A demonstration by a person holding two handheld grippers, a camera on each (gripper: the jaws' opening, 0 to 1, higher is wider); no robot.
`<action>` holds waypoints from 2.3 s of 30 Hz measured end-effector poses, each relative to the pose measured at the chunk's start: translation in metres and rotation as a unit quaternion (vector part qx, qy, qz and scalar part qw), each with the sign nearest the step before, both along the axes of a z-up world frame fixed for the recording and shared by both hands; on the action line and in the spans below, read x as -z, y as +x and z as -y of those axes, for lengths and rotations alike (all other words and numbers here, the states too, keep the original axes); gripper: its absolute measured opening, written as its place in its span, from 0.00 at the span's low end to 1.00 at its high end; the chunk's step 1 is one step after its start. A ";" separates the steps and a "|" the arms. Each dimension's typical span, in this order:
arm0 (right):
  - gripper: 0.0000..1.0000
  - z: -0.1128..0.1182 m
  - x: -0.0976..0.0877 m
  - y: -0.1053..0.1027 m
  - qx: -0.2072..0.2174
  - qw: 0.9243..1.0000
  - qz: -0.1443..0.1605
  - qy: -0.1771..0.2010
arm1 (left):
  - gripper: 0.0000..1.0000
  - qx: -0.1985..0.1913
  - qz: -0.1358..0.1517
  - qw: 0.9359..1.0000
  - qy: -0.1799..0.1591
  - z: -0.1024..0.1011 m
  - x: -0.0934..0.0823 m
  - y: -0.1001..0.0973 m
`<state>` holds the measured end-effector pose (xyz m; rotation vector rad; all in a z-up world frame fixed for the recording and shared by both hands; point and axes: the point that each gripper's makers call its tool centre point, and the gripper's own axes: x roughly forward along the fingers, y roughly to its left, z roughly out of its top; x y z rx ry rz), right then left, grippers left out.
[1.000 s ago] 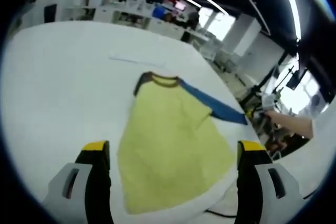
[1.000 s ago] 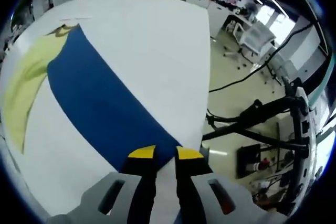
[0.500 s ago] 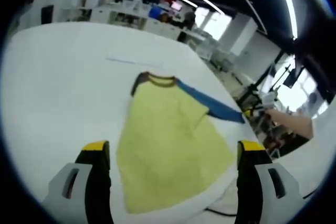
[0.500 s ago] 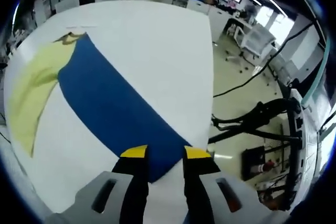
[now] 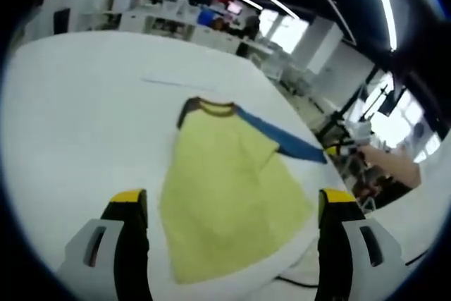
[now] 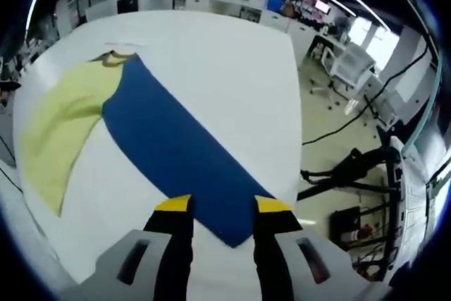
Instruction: Fold the garment on the visible template until the final outline fits inside the template.
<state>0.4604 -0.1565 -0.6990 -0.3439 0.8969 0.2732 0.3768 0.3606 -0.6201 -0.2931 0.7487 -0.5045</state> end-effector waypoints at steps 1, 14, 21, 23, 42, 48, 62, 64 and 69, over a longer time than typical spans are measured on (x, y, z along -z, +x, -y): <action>0.34 -0.004 -0.002 -0.001 -0.003 1.000 0.002 0.002 | 0.97 0.001 0.000 1.000 0.000 0.000 0.000 0.000; 0.41 -0.036 -0.016 -0.018 -0.018 0.999 0.020 0.025 | 0.97 0.009 0.002 1.000 -0.001 -0.003 -0.001 -0.006; 0.45 -0.052 -0.027 -0.025 -0.019 0.998 0.031 0.046 | 0.96 0.011 0.003 1.000 -0.002 -0.007 -0.003 -0.009; 0.46 -0.054 -0.030 -0.026 -0.020 0.998 0.034 0.048 | 0.96 0.011 0.004 1.000 -0.002 -0.008 -0.003 -0.008; 0.61 -0.102 -0.062 -0.055 -0.044 0.994 0.063 0.077 | 0.96 0.011 0.008 1.000 -0.015 -0.010 -0.006 -0.020; 0.65 -0.115 -0.061 -0.065 -0.050 0.993 0.058 0.086 | 0.96 0.011 0.009 1.000 -0.017 -0.011 -0.007 -0.025; 0.72 -0.139 -0.062 -0.077 -0.060 0.988 0.061 0.128 | 0.96 0.016 0.005 1.000 -0.017 -0.013 -0.005 -0.030; 0.74 -0.142 -0.062 -0.080 -0.061 0.988 0.059 0.132 | 0.96 0.017 0.003 1.000 -0.015 -0.014 -0.004 -0.031; 0.77 -0.149 -0.062 -0.087 -0.063 0.986 0.055 0.141 | 0.96 0.020 0.003 1.000 -0.016 -0.013 -0.004 -0.032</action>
